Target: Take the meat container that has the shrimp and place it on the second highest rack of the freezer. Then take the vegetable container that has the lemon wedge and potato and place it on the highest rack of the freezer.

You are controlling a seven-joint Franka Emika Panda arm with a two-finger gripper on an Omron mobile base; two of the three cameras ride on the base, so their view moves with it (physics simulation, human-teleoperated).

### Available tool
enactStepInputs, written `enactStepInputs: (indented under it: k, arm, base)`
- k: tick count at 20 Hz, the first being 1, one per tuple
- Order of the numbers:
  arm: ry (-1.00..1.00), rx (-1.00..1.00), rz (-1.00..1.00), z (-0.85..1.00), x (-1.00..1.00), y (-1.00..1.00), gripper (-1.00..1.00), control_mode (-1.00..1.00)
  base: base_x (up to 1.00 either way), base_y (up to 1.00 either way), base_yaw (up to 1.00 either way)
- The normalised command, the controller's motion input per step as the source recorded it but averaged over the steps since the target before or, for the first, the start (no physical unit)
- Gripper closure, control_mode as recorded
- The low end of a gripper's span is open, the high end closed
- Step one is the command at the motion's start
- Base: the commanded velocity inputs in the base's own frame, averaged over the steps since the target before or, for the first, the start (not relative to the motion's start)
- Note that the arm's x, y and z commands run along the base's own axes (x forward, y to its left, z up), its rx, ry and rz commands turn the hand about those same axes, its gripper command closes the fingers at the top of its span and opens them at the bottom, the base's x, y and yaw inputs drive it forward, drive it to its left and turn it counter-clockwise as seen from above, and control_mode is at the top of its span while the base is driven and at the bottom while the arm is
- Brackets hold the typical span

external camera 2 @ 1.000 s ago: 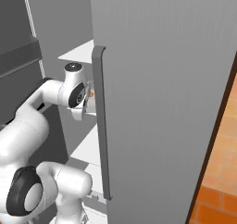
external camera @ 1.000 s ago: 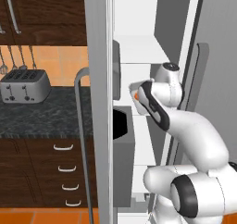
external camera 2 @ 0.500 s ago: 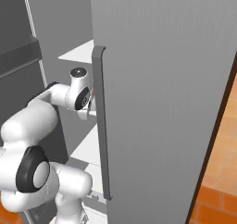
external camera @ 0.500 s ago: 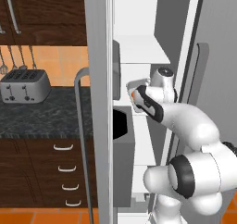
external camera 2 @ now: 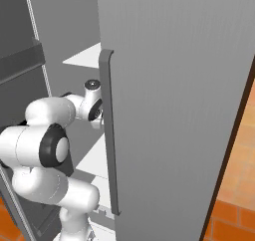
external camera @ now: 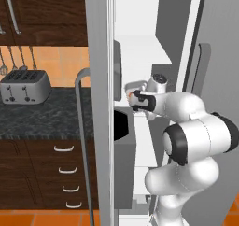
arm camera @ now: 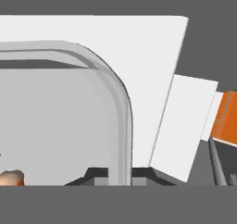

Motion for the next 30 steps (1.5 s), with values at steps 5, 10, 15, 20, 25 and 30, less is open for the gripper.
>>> enactStepInputs:
  k: [5, 10, 15, 20, 25, 30]
  arm:
    - [-0.03, 0.0, 0.0, -0.18, 0.6, 0.0, 1.0, -1.0]
    - [-0.03, 0.0, 0.0, -0.17, 0.5, 0.0, 1.0, -1.0]
    - [-0.02, 0.0, 0.0, -0.05, 0.13, 0.0, 1.0, -1.0]
    - [0.0, 0.0, 0.0, 0.0, 0.0, 0.0, 1.0, -1.0]
    - [0.0, 0.0, 0.0, 0.0, 0.0, 0.0, -1.0, -1.0]
    - [0.0, 0.0, 0.0, 0.0, -0.06, 0.0, -1.0, -1.0]
  base:
    - [0.0, 0.0, 0.0]
    - [0.0, 0.0, 0.0]
    - [0.0, 0.0, 0.0]
    - [0.0, 0.0, 0.0]
    - [0.0, 0.0, 0.0]
    - [0.0, 0.0, 0.0]
